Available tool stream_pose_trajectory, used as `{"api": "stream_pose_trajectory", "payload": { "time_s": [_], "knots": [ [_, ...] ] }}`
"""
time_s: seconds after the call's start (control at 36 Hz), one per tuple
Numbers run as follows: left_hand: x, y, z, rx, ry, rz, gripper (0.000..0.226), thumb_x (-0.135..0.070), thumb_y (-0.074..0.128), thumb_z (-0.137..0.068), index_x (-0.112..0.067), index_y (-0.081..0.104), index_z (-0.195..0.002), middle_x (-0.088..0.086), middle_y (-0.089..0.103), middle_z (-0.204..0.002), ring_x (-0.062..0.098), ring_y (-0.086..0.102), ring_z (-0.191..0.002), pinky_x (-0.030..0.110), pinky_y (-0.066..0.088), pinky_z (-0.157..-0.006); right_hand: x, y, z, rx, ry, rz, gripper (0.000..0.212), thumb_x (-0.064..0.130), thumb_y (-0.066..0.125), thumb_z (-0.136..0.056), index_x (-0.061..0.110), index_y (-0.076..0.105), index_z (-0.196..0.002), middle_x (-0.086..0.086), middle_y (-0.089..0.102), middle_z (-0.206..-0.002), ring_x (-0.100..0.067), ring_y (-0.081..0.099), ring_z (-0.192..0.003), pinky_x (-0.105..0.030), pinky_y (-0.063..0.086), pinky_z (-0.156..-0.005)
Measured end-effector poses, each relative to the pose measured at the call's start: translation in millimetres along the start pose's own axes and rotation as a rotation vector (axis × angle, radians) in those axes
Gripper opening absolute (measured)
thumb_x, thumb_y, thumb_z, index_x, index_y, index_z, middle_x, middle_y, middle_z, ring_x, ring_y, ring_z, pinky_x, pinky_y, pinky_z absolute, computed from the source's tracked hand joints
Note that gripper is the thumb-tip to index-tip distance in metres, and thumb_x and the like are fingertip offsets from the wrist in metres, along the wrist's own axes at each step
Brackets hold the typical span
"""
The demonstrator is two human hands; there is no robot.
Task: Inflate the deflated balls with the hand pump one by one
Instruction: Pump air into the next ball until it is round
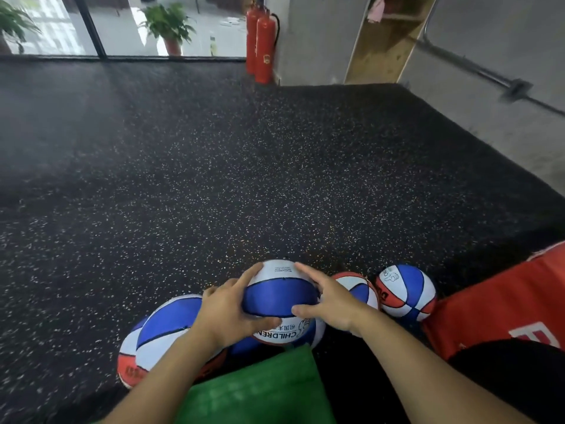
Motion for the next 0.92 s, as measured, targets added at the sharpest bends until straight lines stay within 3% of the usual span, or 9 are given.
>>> {"api": "stream_pose_trajectory", "payload": {
  "time_s": [0.08, 0.17, 0.28, 0.39, 0.56, 0.69, 0.92],
  "knots": [
    [7, 13, 4, 0.052, -0.010, -0.157, 0.127, -0.101, 0.051, -0.054, -0.048, 0.010, -0.162, -0.008, 0.061, -0.135, 0.019, 0.051, -0.136, 0.049, 0.024, -0.119, -15, 13, -1, 0.041, 0.036, 0.053, 0.090, 0.029, 0.086, -0.085, 0.051, 0.035, -0.156, 0.018, 0.037, -0.161, -0.007, 0.039, -0.148, -0.040, 0.042, -0.120],
    [19, 27, 4, 0.131, -0.033, -0.285, 0.135, -0.111, 0.030, -0.055, -0.039, -0.002, -0.165, -0.002, 0.057, -0.148, 0.028, 0.034, -0.151, 0.059, 0.011, -0.125, -17, 21, -2, 0.031, 0.026, 0.176, 0.079, 0.033, 0.076, -0.094, 0.050, 0.032, -0.157, 0.016, 0.031, -0.165, -0.011, 0.034, -0.151, -0.040, 0.037, -0.123],
    [16, 21, 1, 0.130, -0.031, -0.391, 0.131, -0.106, 0.039, -0.060, -0.035, 0.005, -0.165, 0.001, 0.050, -0.154, 0.031, 0.024, -0.157, 0.063, 0.005, -0.126, -13, 25, -2, 0.019, 0.015, 0.304, 0.078, 0.034, 0.071, -0.099, 0.044, 0.027, -0.163, 0.011, 0.021, -0.170, -0.012, 0.026, -0.155, -0.037, 0.028, -0.127],
    [7, 17, -4, 0.088, 0.036, -0.416, 0.130, -0.104, 0.043, -0.059, -0.033, 0.015, -0.164, -0.003, 0.042, -0.158, 0.026, 0.028, -0.154, 0.059, 0.009, -0.127, -13, 25, -2, 0.008, 0.027, 0.306, 0.083, 0.040, 0.073, -0.095, 0.041, 0.026, -0.163, 0.008, 0.021, -0.171, -0.012, 0.025, -0.156, -0.039, 0.027, -0.127],
    [4, 19, -6, 0.090, 0.046, -0.343, 0.130, -0.103, 0.049, -0.060, -0.035, 0.015, -0.165, -0.007, 0.038, -0.161, 0.021, 0.032, -0.151, 0.053, 0.016, -0.127, -9, 24, -1, -0.009, 0.015, 0.317, 0.087, 0.041, 0.076, -0.093, 0.039, 0.026, -0.164, 0.007, 0.019, -0.171, -0.013, 0.026, -0.155, -0.038, 0.027, -0.127],
    [-9, 12, -5, 0.060, 0.067, -0.319, 0.130, -0.104, 0.044, -0.059, -0.034, 0.017, -0.165, -0.008, 0.037, -0.162, 0.020, 0.033, -0.151, 0.049, 0.021, -0.126, -2, 18, 10, -0.022, 0.015, 0.336, 0.088, 0.038, 0.076, -0.094, 0.038, 0.023, -0.165, 0.007, 0.019, -0.171, -0.013, 0.028, -0.154, -0.030, 0.027, -0.124],
    [-88, -23, -23, -0.011, 0.263, -0.170, 0.126, -0.104, 0.038, -0.061, -0.034, 0.020, -0.164, -0.002, 0.043, -0.159, 0.023, 0.040, -0.148, 0.048, 0.035, -0.120, 43, -35, 47, -0.149, -0.072, 0.341, 0.085, 0.036, 0.075, -0.096, 0.042, 0.023, -0.164, 0.009, 0.018, -0.171, -0.012, 0.023, -0.156, -0.029, 0.024, -0.123]
  ]
}}
Point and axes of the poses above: each hand's wrist, its own z-axis away from the middle knuckle, its own y-axis out of the palm, x = y × z, the point moved 8 cm from there along -z, towards the middle knuckle
